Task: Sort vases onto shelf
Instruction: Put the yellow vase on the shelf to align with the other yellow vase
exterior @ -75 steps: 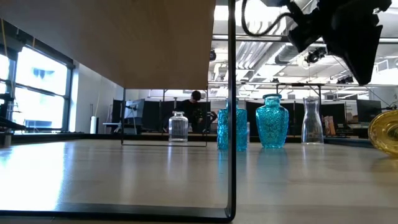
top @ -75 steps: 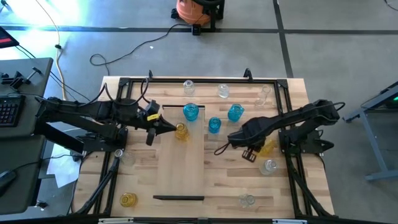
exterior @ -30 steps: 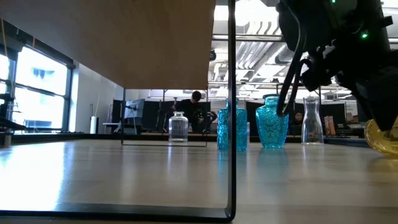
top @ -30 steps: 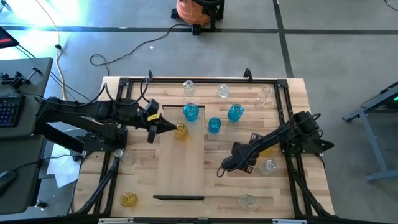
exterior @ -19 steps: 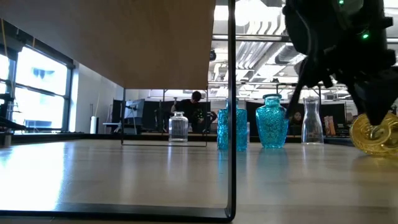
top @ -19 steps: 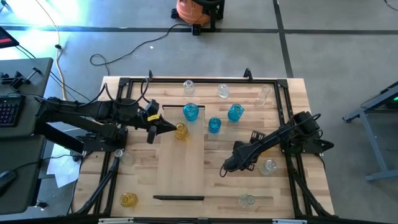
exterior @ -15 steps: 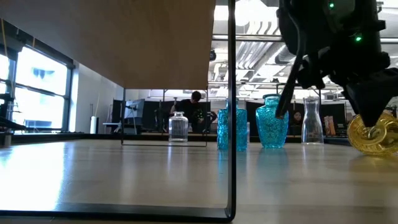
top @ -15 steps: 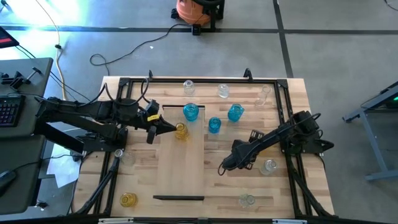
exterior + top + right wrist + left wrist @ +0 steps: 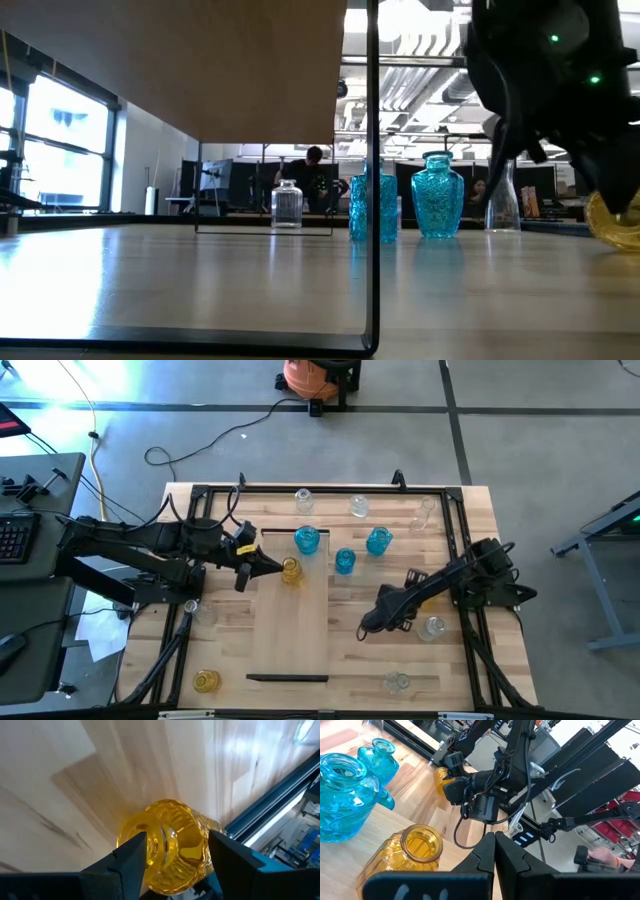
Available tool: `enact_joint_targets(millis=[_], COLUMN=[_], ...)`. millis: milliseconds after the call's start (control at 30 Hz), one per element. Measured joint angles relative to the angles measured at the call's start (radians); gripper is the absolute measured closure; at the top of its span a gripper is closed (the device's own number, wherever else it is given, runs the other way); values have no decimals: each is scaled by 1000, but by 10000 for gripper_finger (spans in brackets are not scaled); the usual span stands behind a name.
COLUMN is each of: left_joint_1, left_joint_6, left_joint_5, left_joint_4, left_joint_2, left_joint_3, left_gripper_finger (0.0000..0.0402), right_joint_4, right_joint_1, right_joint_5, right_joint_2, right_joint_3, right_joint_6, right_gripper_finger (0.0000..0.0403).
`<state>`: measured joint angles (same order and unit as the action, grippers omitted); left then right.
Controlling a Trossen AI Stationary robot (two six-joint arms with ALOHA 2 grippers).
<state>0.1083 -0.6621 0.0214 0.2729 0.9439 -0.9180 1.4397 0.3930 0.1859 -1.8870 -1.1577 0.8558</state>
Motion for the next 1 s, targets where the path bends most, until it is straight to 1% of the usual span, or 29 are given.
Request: enact_joint_targets(millis=[400, 567, 667, 867, 1000], left_joint_1=[0, 0, 0, 0, 0], left_joint_6=[1, 10, 11, 24, 28], left_joint_5=[1, 1, 1, 6, 22], left_joint_4=[0, 0, 0, 0, 0], left_joint_2=[0, 0, 0, 0, 0], left_joint_3=[0, 0, 0, 0, 0], left_gripper_finger=[402, 402, 402, 402, 402], right_joint_4=[10, 75, 105, 109, 114], right_joint_1=[48, 72, 74, 74, 74], right_joint_5=[-55, -56, -56, -80, -74], right_joint_2=[0, 0, 0, 0, 0], right_joint_3=[17, 17, 17, 17, 17], right_joint_6=[53, 87, 87, 87, 87], right_gripper_finger=[210, 214, 227, 265, 285])
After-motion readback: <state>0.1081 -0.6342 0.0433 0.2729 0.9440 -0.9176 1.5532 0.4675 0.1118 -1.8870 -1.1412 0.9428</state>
